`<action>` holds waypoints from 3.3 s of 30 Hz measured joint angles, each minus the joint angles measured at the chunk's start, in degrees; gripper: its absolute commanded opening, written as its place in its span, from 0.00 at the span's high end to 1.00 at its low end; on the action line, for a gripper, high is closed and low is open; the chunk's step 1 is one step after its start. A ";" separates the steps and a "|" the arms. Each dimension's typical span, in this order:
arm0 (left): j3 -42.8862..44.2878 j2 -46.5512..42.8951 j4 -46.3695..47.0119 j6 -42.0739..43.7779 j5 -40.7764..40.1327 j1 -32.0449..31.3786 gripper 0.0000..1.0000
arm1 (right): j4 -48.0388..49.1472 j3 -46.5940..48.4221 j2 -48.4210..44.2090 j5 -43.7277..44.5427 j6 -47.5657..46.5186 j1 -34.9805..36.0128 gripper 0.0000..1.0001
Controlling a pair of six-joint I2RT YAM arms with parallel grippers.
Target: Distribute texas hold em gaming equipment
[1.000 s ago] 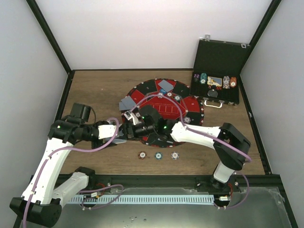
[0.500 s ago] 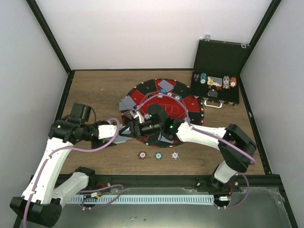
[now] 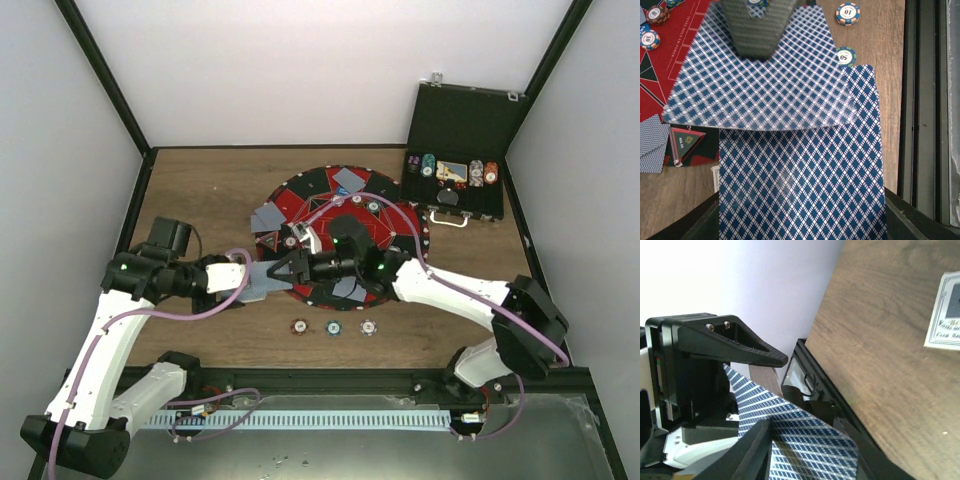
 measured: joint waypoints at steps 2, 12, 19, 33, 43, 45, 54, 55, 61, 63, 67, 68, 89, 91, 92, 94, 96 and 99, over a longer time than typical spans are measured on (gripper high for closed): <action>0.00 -0.02 0.00 0.00 0.11 0.00 0.96 | -1.22 -0.13 -1.60 1.42 -0.33 -0.26 0.79; 0.00 -0.04 0.02 0.02 0.31 0.00 0.96 | -3.61 -0.94 -7.02 3.28 0.15 -1.53 0.99; 0.00 -0.04 0.04 0.17 0.39 0.00 0.96 | -7.48 -7.78 -16.15 2.16 -1.18 -11.15 0.99; 0.00 -0.02 0.04 0.17 0.44 0.00 0.96 | -18.25 -22.10 -15.41 4.02 -11.45 -24.79 0.99; 0.02 -0.02 0.04 0.17 0.46 0.00 0.96 | -17.49 -22.75 -9.62 6.16 -13.29 -24.79 0.95; 0.02 -0.02 0.02 0.17 0.46 0.00 0.96 | -17.42 -22.75 -8.94 6.60 -13.64 -24.79 0.93; 0.02 -0.02 0.00 0.26 0.48 0.00 0.96 | -18.51 -22.49 -6.99 9.51 -14.84 -24.79 0.76; 0.02 -0.02 0.00 0.33 0.48 0.00 0.96 | -18.97 -22.27 -6.99 9.97 -14.97 -24.79 0.76; 0.02 -0.02 -0.02 0.63 0.48 0.00 0.96 | -24.15 -18.27 -6.99 14.53 -16.65 -24.79 0.54; 0.02 0.00 -0.02 0.66 0.48 0.00 0.96 | -26.12 -16.44 -6.99 16.13 -17.53 -24.79 0.51; 0.02 0.02 -0.02 0.66 0.50 0.00 0.96 | -28.96 -14.10 -6.99 18.21 -18.69 -24.79 0.46; 0.02 0.02 -0.02 0.66 0.55 0.00 0.96 | -29.73 -13.73 -6.99 18.71 -18.99 -24.79 0.43; 0.04 0.83 0.00 0.63 1.51 0.00 0.96 | -16.81 0.98 -11.10 6.73 -6.80 -3.80 0.11; 0.04 0.83 0.00 0.66 1.51 0.00 0.96 | -14.67 3.15 -8.28 5.90 -5.88 -1.33 0.12; 0.04 0.83 0.00 0.63 1.51 0.00 0.96 | -14.01 3.87 -7.15 5.62 -5.66 -0.55 0.12; 0.04 0.83 0.00 0.63 1.49 0.00 0.96 | -12.74 5.29 -4.57 5.01 -5.18 1.03 0.12; 0.04 0.83 0.00 0.63 1.49 0.00 0.96 | -11.78 6.08 -2.49 4.57 -4.87 2.10 0.13; 0.04 0.83 0.00 0.63 1.49 0.00 0.96 | -10.73 6.60 0.22 4.07 -4.33 3.32 0.14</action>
